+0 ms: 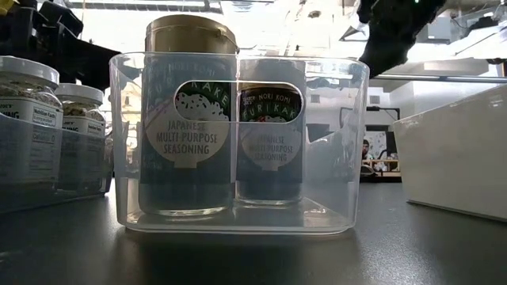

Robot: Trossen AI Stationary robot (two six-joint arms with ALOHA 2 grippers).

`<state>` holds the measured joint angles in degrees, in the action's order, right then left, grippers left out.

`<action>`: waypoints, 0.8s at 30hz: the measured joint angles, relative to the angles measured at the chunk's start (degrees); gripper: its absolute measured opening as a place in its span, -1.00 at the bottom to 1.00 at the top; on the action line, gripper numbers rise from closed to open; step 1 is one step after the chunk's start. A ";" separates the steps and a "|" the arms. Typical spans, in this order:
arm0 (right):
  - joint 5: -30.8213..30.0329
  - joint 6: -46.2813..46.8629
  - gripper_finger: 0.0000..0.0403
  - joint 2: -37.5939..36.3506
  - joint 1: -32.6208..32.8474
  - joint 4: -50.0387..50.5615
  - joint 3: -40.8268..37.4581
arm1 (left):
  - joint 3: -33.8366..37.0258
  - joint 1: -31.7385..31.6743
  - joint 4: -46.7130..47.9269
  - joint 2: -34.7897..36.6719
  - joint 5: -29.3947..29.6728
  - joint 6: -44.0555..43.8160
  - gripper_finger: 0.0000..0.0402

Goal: Sort spices by type
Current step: Return to Home Position

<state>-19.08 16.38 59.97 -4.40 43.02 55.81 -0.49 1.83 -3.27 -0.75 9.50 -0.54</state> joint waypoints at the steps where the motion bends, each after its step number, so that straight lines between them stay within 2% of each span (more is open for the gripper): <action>1: 0.03 -0.12 0.41 -0.43 0.00 -1.44 -1.20 | 0.02 0.00 0.00 0.00 -0.02 0.02 0.27; 6: 0.42 -1.52 0.41 -4.80 0.00 -11.80 -9.45 | 0.02 0.00 0.00 0.00 0.02 0.39 0.27; 12: 4.98 -4.66 0.41 -10.35 -0.02 -26.72 -20.88 | 0.07 0.00 0.02 -0.04 0.11 0.13 0.27; 15: 5.74 -1.41 0.41 -12.80 0.29 -29.79 -25.01 | 0.07 0.00 0.02 -0.04 0.13 0.11 0.27; 20: 5.70 0.78 0.41 -16.12 4.43 -30.62 -30.30 | 0.09 0.00 0.02 -0.04 0.13 0.11 0.27; 24: 3.63 2.04 0.41 -19.36 7.23 -34.20 -35.51 | 0.09 0.00 0.02 -0.04 0.15 0.10 0.27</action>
<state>-15.45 18.41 40.62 2.82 8.82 20.30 -0.40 1.83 -3.25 -0.80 9.65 -0.44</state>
